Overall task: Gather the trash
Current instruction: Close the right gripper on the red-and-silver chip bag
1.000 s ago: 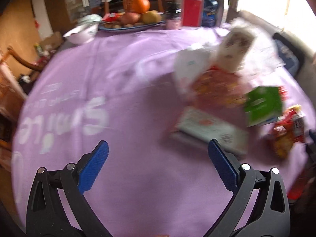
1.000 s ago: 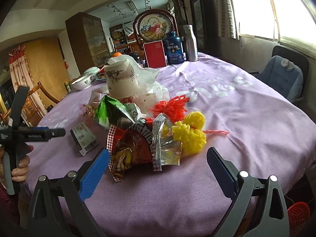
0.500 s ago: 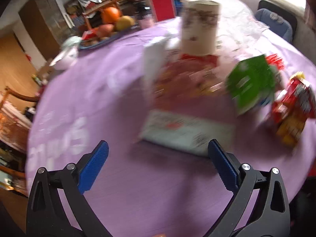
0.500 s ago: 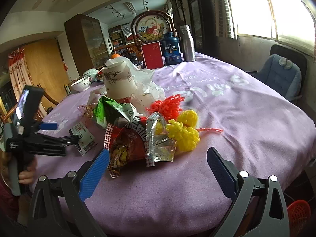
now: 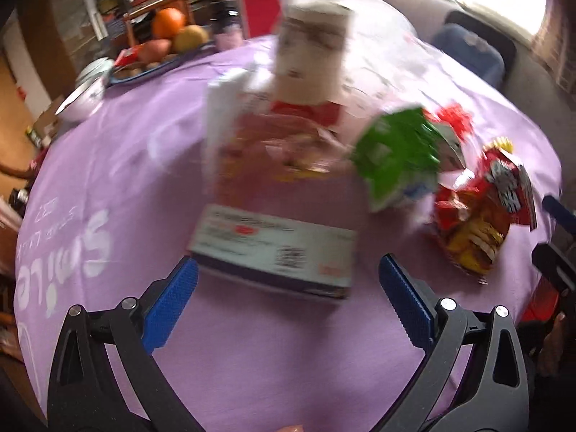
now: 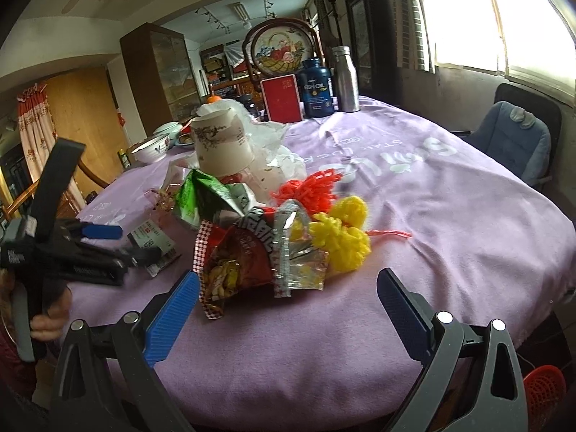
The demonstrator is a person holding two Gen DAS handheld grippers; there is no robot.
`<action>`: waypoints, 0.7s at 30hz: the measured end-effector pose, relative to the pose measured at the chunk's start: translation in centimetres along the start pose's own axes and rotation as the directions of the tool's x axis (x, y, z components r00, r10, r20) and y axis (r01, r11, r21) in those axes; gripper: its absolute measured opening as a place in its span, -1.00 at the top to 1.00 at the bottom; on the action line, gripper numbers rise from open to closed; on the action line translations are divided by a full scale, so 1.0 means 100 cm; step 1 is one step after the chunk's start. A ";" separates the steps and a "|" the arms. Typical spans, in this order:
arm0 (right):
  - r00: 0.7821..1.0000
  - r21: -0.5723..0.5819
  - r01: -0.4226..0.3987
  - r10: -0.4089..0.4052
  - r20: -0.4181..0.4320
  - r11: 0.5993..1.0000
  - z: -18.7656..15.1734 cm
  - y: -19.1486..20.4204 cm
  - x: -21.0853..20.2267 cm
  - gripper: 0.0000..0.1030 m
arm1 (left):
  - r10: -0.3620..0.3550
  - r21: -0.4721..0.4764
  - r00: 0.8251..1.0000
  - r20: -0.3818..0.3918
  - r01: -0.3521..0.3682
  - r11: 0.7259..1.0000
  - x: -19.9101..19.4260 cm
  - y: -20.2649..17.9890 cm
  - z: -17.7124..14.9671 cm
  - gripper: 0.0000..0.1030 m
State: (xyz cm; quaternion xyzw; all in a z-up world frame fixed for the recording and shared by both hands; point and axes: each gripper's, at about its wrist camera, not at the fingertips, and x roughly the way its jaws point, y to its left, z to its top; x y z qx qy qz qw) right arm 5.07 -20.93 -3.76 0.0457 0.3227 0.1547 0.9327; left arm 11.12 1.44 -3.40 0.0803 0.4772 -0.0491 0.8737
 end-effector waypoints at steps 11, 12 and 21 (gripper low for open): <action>1.000 0.001 -0.020 0.020 -0.012 1.000 -0.002 -0.003 0.006 -0.88 | 0.219 -0.007 0.975 -0.035 -0.219 0.976 0.014 0.042 -0.015 -0.89; 0.999 -0.001 -0.034 0.034 -0.015 0.999 -0.002 -0.001 0.007 -0.88 | 0.196 -0.037 0.980 -0.044 -0.197 0.980 0.011 0.058 -0.022 -0.89; 0.998 -0.048 -0.037 0.034 -0.055 0.998 0.004 0.018 0.029 -0.60 | 0.022 -0.185 0.999 -0.048 -0.031 0.982 0.006 0.093 -0.037 -0.88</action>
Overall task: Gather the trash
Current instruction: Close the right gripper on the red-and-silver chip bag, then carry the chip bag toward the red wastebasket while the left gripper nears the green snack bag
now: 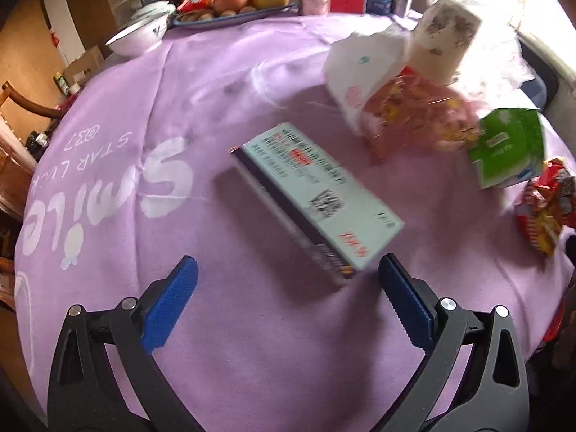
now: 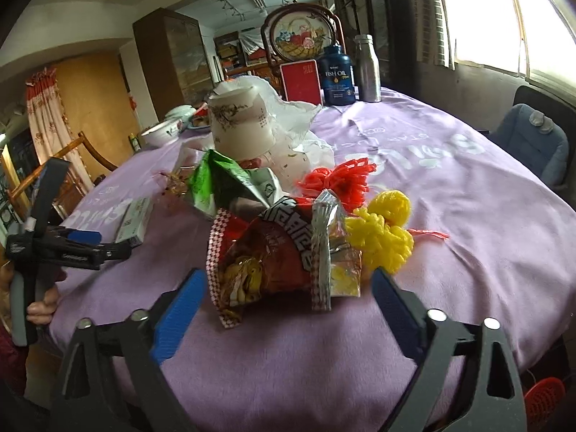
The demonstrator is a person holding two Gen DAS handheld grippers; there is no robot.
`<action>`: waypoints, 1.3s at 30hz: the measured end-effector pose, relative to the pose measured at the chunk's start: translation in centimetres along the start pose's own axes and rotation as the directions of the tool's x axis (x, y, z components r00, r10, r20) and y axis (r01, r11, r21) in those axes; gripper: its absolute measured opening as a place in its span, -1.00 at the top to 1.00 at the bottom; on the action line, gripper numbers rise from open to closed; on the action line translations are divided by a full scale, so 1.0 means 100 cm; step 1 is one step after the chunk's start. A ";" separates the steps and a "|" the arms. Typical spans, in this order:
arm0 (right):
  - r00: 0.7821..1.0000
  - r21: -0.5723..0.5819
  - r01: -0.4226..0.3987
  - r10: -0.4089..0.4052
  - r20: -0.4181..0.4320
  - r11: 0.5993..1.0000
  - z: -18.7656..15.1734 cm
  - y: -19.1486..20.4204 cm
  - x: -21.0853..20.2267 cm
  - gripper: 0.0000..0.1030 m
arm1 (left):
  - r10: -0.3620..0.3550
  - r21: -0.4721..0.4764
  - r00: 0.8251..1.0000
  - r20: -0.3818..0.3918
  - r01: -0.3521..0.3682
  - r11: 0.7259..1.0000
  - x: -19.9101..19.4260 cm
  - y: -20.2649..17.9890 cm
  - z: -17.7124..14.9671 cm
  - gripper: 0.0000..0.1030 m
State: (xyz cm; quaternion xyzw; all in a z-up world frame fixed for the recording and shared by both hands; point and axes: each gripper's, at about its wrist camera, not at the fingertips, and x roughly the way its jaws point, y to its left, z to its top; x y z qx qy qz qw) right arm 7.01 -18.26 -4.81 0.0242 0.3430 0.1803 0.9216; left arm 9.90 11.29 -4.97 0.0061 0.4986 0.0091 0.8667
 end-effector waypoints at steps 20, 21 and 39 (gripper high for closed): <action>0.975 -0.006 -0.182 0.181 0.127 0.983 0.010 -0.001 -0.043 0.49 | -0.025 -0.077 0.994 0.106 0.033 0.997 -0.013 0.003 0.019 -0.06; 0.974 -0.003 -0.182 0.180 0.136 0.983 0.010 -0.003 -0.045 0.49 | -0.026 -0.075 0.992 0.125 0.036 0.997 -0.020 0.003 0.018 -0.05; 0.940 0.119 -0.223 0.182 0.287 0.967 0.038 -0.052 -0.089 0.49 | -0.037 0.002 0.962 0.271 0.037 0.999 -0.068 -0.014 0.019 0.02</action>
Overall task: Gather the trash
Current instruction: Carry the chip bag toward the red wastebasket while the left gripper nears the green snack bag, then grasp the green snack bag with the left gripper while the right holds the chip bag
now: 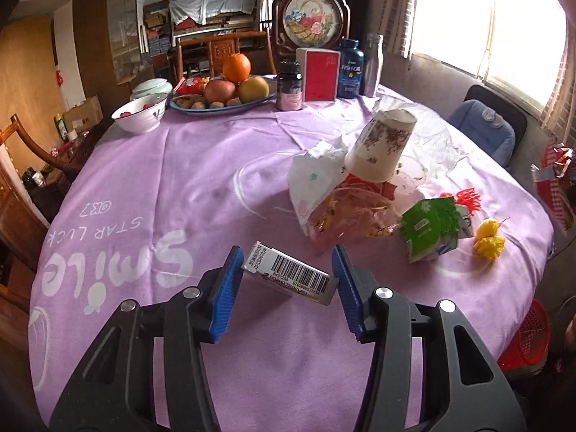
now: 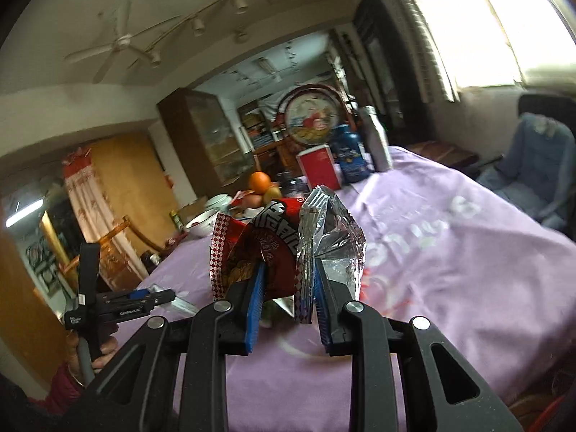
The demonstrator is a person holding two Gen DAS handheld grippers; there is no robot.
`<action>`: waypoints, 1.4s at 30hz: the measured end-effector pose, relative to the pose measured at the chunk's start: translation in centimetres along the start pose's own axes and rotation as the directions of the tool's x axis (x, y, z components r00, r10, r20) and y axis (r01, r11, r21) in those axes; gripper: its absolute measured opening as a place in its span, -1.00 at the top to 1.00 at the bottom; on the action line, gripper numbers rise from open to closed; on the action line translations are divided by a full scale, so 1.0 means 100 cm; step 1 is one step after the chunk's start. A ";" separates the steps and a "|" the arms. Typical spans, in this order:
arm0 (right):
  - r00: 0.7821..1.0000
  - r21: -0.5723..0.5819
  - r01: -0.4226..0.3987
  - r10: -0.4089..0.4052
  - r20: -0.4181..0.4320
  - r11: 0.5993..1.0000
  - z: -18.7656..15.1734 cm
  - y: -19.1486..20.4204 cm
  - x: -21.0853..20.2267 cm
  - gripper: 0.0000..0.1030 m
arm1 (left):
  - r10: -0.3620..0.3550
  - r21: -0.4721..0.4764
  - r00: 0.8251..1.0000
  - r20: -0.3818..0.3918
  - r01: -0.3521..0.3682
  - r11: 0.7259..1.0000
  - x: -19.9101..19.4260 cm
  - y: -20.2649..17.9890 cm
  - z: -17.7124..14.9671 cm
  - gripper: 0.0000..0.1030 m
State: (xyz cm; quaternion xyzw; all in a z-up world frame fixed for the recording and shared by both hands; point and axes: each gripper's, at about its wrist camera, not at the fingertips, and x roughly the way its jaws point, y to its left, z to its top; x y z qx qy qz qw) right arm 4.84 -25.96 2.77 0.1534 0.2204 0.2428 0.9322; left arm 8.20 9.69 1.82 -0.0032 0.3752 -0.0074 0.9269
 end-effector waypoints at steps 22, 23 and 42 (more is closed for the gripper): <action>0.878 0.116 0.469 -0.476 0.044 0.875 -0.035 -0.099 -0.131 0.49 | -0.303 0.210 0.953 0.007 0.295 0.932 -0.009 -0.127 0.040 0.25; 0.863 0.129 0.495 -0.503 0.036 0.859 -0.038 -0.107 -0.141 0.49 | -0.341 0.237 0.940 -0.011 0.333 0.912 -0.009 -0.146 0.042 0.38; 0.790 0.325 0.598 -0.606 -0.089 0.733 -0.110 -0.202 -0.183 0.49 | -0.329 0.388 0.938 -0.113 0.347 0.854 0.033 -0.216 0.006 -0.16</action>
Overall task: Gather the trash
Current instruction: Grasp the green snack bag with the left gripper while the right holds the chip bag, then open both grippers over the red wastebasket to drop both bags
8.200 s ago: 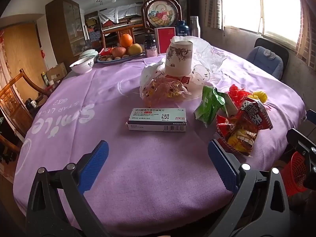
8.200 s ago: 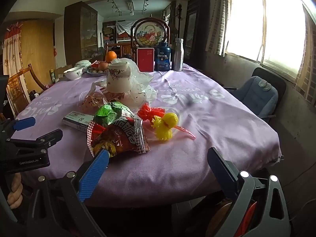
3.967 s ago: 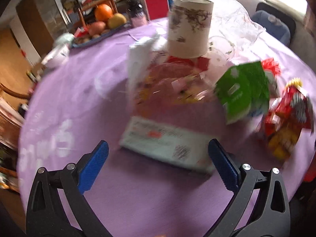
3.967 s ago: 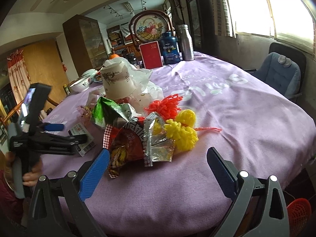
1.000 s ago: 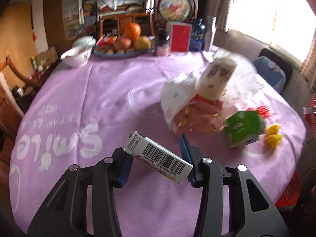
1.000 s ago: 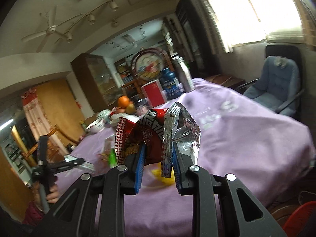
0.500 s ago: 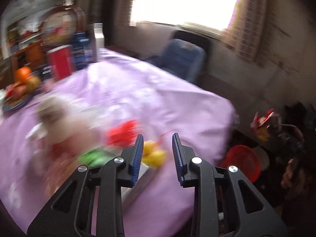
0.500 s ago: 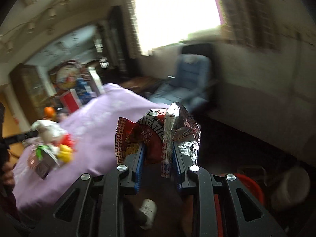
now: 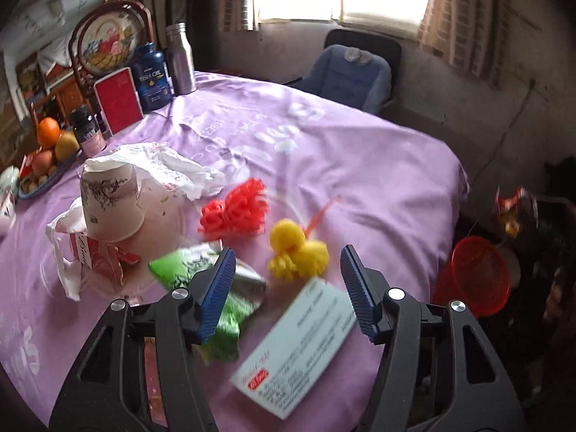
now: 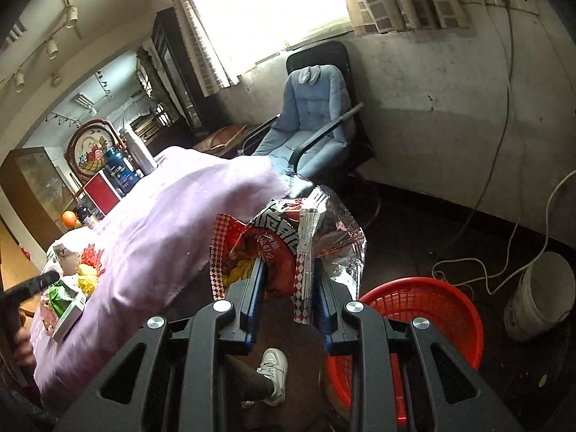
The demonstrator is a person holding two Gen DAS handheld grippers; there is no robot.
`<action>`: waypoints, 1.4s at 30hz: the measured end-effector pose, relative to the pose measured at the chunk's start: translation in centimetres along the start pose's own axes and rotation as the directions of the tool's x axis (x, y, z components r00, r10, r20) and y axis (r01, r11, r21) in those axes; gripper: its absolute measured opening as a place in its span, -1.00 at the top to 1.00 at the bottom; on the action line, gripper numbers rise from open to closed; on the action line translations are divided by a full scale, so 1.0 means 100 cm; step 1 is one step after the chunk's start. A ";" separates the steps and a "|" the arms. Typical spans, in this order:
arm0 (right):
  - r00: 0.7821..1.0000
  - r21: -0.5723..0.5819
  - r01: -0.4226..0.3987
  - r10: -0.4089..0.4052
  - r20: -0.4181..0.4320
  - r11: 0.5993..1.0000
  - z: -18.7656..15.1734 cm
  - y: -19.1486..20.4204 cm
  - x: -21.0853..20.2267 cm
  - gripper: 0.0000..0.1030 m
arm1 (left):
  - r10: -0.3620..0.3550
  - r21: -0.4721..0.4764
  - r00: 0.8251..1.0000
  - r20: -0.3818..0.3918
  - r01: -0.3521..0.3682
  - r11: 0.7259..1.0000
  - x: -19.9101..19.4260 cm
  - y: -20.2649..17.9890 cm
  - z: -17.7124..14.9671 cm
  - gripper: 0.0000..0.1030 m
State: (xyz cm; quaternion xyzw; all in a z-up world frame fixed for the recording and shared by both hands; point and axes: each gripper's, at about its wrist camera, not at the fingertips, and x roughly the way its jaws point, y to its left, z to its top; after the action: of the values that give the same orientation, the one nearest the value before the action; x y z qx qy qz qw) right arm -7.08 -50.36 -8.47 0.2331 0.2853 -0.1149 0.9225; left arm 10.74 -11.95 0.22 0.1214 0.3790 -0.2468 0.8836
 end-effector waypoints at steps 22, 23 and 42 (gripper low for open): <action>0.999 -0.016 -0.039 0.039 0.001 0.999 0.001 0.005 -0.011 0.49 | 0.112 -0.215 0.989 -0.099 -0.131 0.968 0.041 0.059 -0.014 -0.32; 0.999 -0.013 -0.039 0.039 0.003 0.999 0.002 0.004 -0.012 0.49 | 0.108 -0.219 0.991 -0.078 -0.123 0.968 0.035 0.060 -0.012 -0.30; 0.994 -0.006 0.104 -0.104 -0.017 0.995 -0.014 -0.046 -0.030 0.44 | -0.243 0.104 0.969 0.052 0.236 0.966 0.009 -0.122 0.065 -0.30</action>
State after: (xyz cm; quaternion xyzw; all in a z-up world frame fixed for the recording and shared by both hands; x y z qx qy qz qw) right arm -11.76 -53.45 -9.45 0.2165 0.3055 -0.1601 0.9133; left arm 8.82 -25.23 3.70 0.1094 0.3497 -0.3737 0.8521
